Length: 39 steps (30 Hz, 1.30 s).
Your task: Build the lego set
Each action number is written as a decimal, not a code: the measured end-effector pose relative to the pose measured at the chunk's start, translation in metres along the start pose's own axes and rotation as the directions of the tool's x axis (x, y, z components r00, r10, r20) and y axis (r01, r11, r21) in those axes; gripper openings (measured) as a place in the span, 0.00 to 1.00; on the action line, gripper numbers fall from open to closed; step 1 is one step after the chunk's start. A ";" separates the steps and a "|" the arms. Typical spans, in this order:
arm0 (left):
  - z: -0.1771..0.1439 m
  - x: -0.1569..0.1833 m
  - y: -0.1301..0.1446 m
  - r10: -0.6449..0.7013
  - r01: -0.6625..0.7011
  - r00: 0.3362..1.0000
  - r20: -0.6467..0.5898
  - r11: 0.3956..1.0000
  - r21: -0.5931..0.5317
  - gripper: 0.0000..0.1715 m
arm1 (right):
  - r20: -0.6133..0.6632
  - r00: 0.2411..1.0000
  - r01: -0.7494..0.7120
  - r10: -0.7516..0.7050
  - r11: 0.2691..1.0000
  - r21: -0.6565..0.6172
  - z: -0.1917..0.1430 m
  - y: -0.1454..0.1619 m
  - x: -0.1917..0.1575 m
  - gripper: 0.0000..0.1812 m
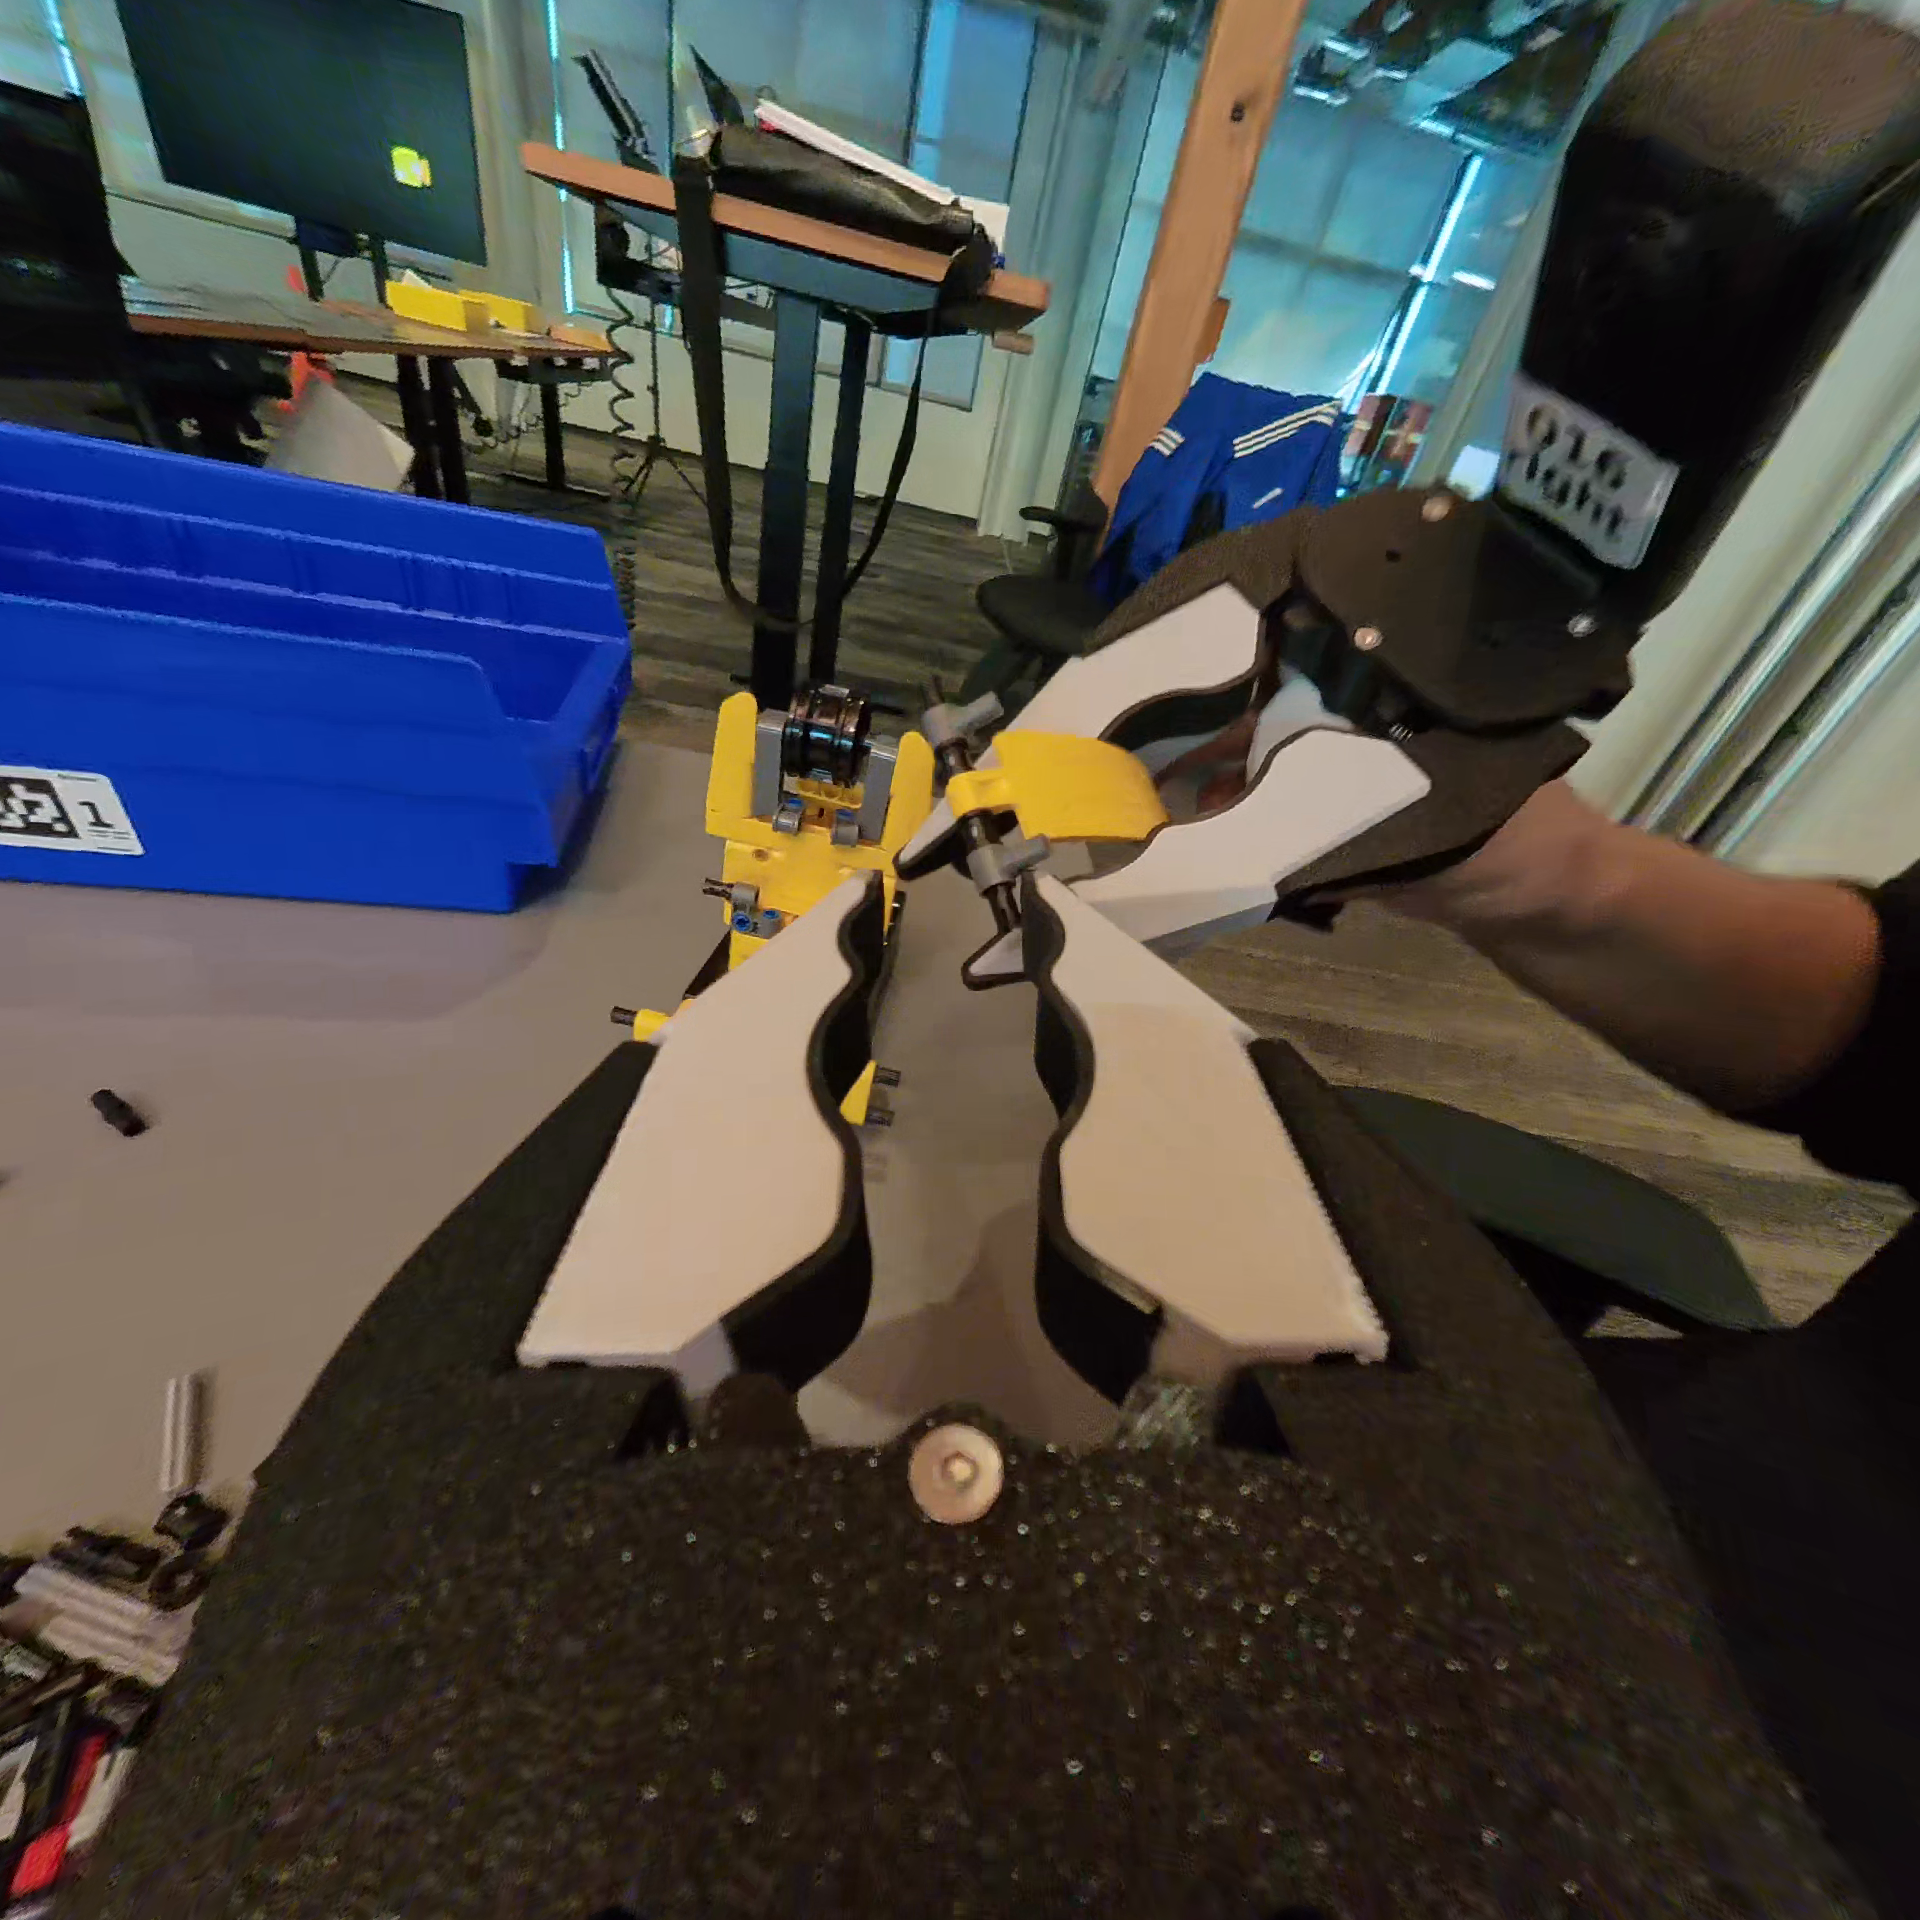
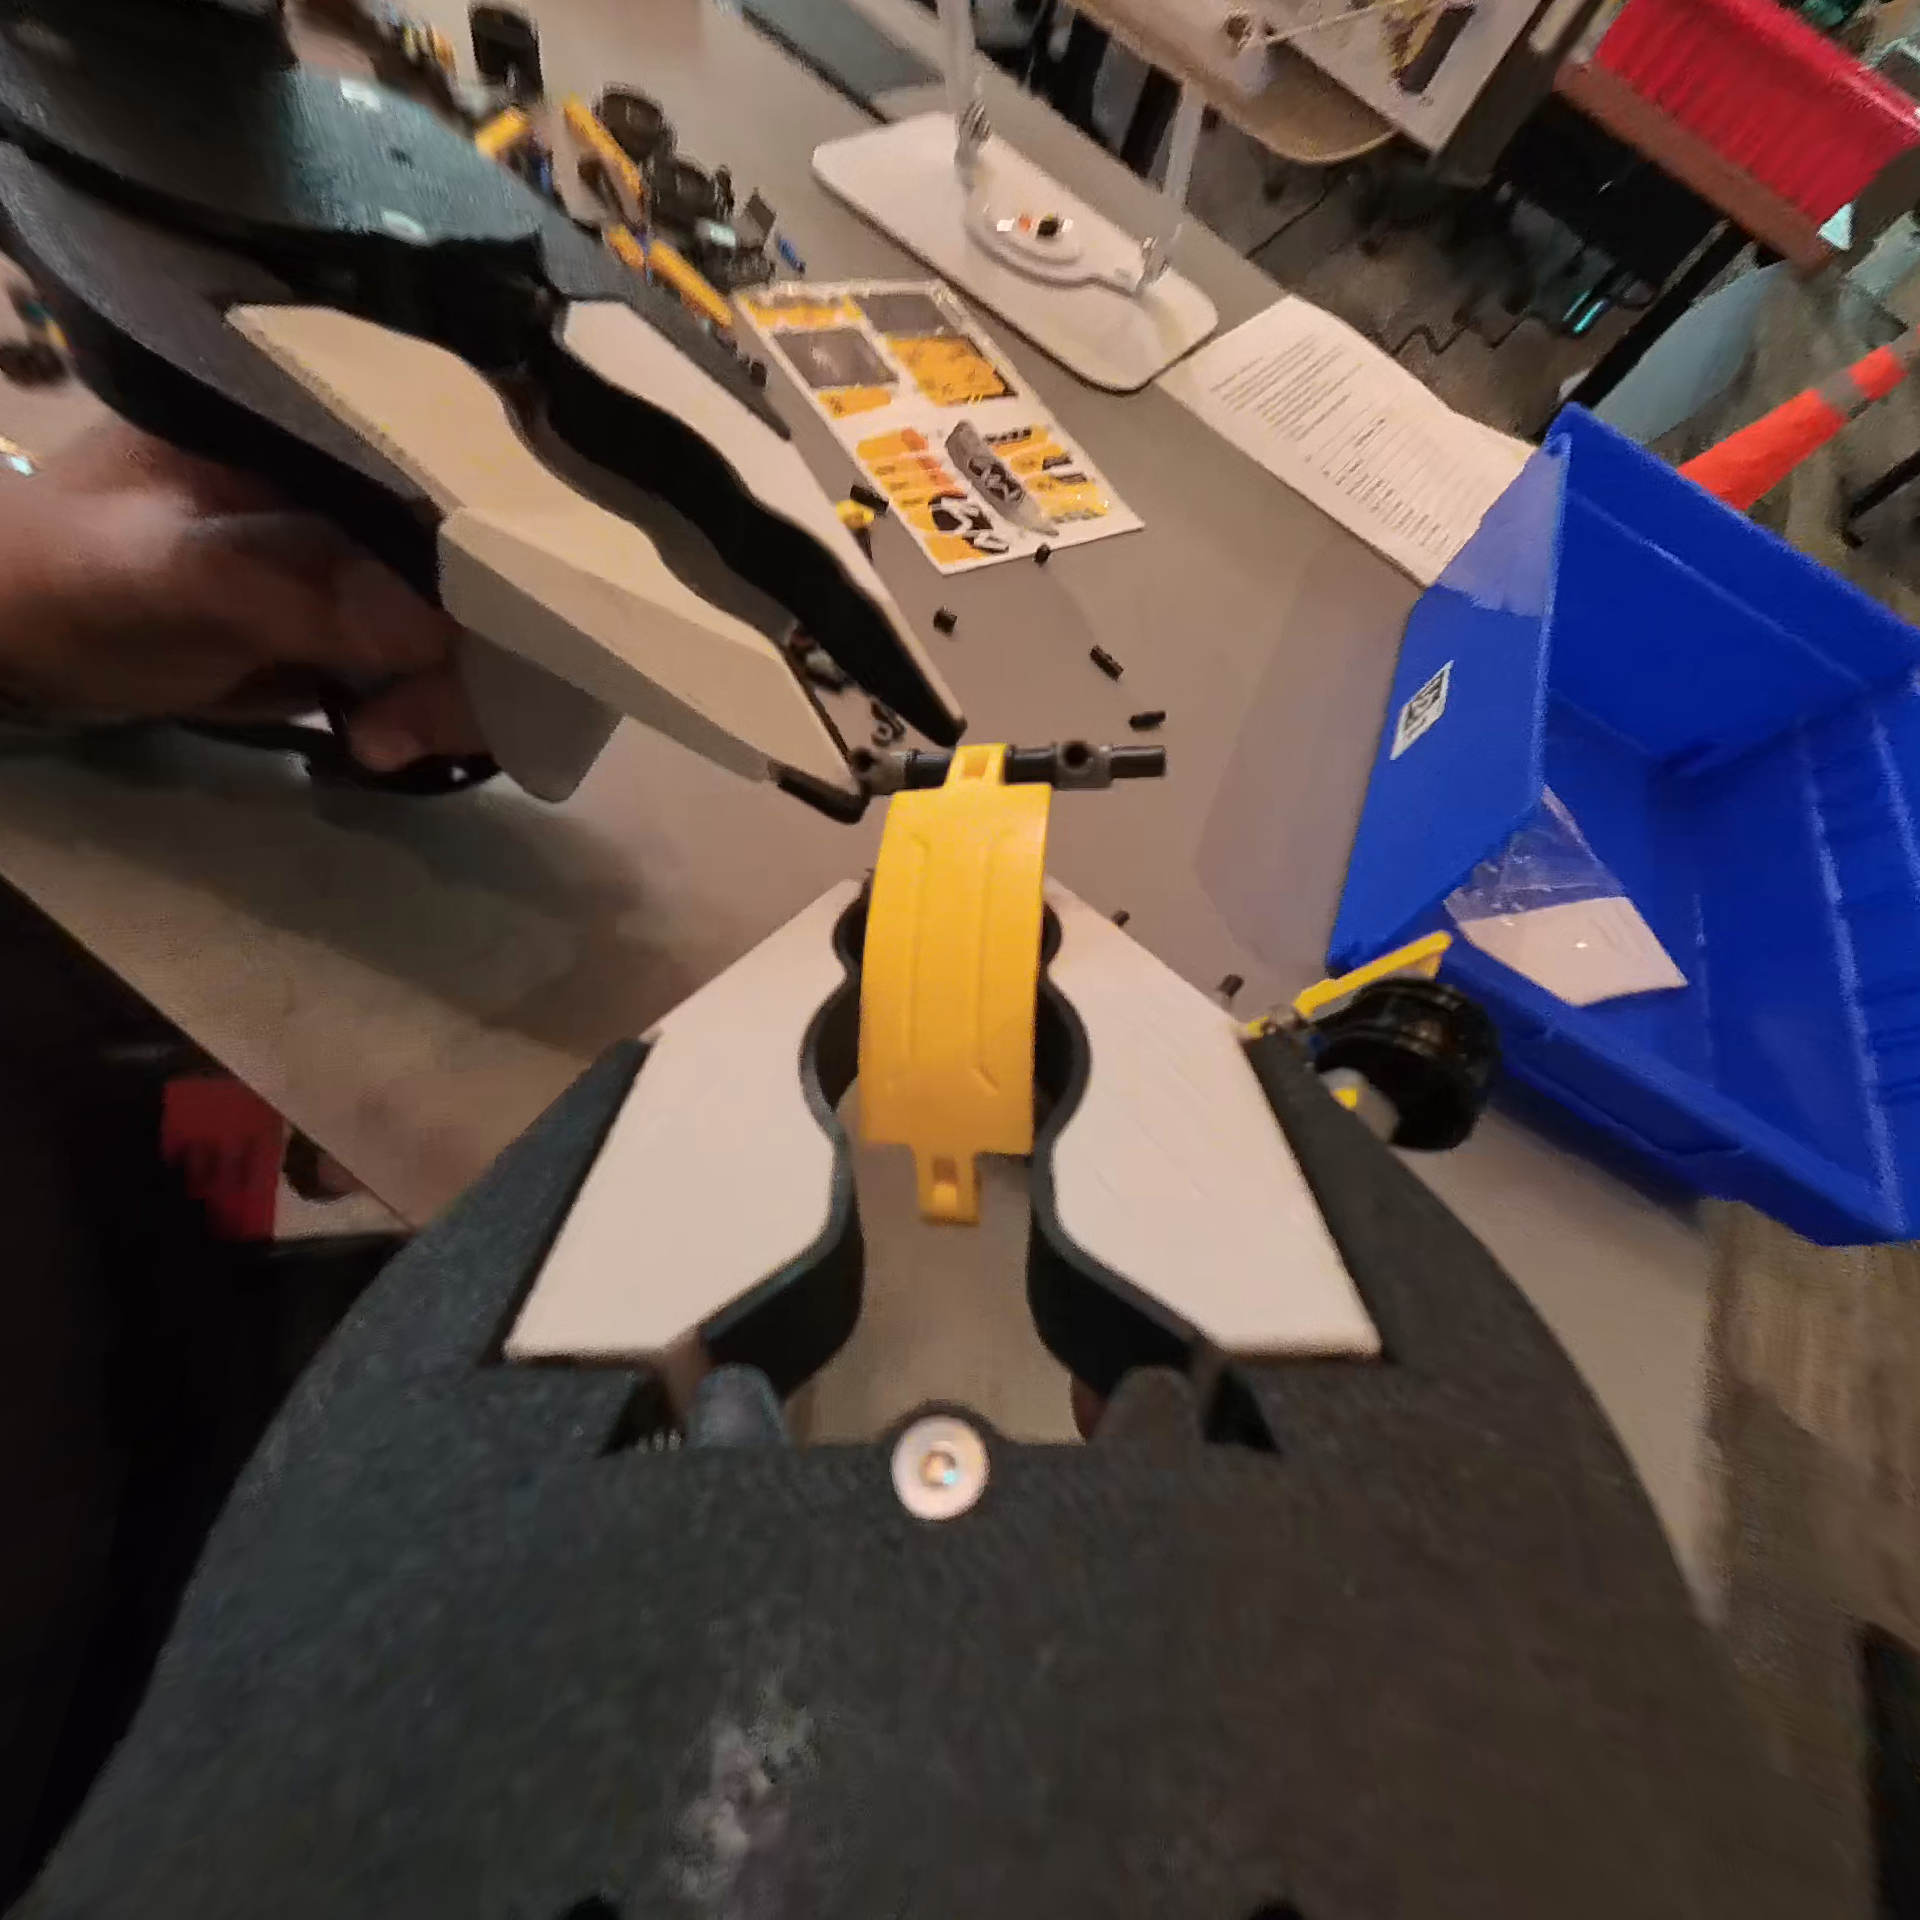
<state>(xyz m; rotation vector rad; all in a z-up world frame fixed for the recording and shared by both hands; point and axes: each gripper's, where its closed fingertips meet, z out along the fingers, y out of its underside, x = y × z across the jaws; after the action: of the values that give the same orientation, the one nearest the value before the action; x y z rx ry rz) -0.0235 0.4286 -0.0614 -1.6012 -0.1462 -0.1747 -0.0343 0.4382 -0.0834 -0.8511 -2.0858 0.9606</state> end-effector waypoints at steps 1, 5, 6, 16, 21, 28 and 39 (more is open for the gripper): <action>0.000 0.001 0.000 -0.011 0.011 1.000 -0.013 1.000 0.005 0.15 | -0.002 0.999 -0.035 0.035 0.999 0.036 0.000 0.001 -0.001 0.14; -0.004 -0.014 -0.001 -0.149 0.149 0.989 -0.005 0.988 0.034 0.12 | -0.049 0.990 -0.119 0.129 0.978 0.169 -0.003 0.008 0.003 0.14; -0.006 -0.018 -0.002 -0.173 0.173 0.985 -0.006 0.984 0.049 0.12 | -0.053 0.987 -0.140 0.153 0.969 0.204 -0.004 0.009 0.005 0.14; 0.010 0.025 0.017 -0.152 0.134 0.963 -0.221 0.987 -0.094 0.15 | 0.011 0.974 -0.222 0.227 0.936 0.272 -0.004 0.032 0.005 0.14; 0.018 0.018 0.033 -0.087 0.067 0.988 -0.126 0.986 -0.154 0.16 | -0.019 0.989 -0.140 0.149 0.960 0.242 0.002 0.035 -0.008 0.14; 0.015 0.024 0.032 -0.239 0.206 0.946 -0.219 0.965 -0.165 0.05 | -0.020 0.994 -0.099 0.110 0.951 0.294 -0.002 0.026 -0.012 0.14; 0.007 0.045 0.008 -0.508 0.506 0.711 -0.487 0.850 -0.147 0.07 | -0.021 0.999 -0.027 0.040 0.900 0.436 -0.027 0.005 -0.013 0.14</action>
<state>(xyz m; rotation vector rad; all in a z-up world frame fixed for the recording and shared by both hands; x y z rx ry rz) 0.0219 0.4343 -0.0607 -1.4284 -0.1707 -1.0302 -0.0043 0.4405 -0.0786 -0.6595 -1.7323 1.3586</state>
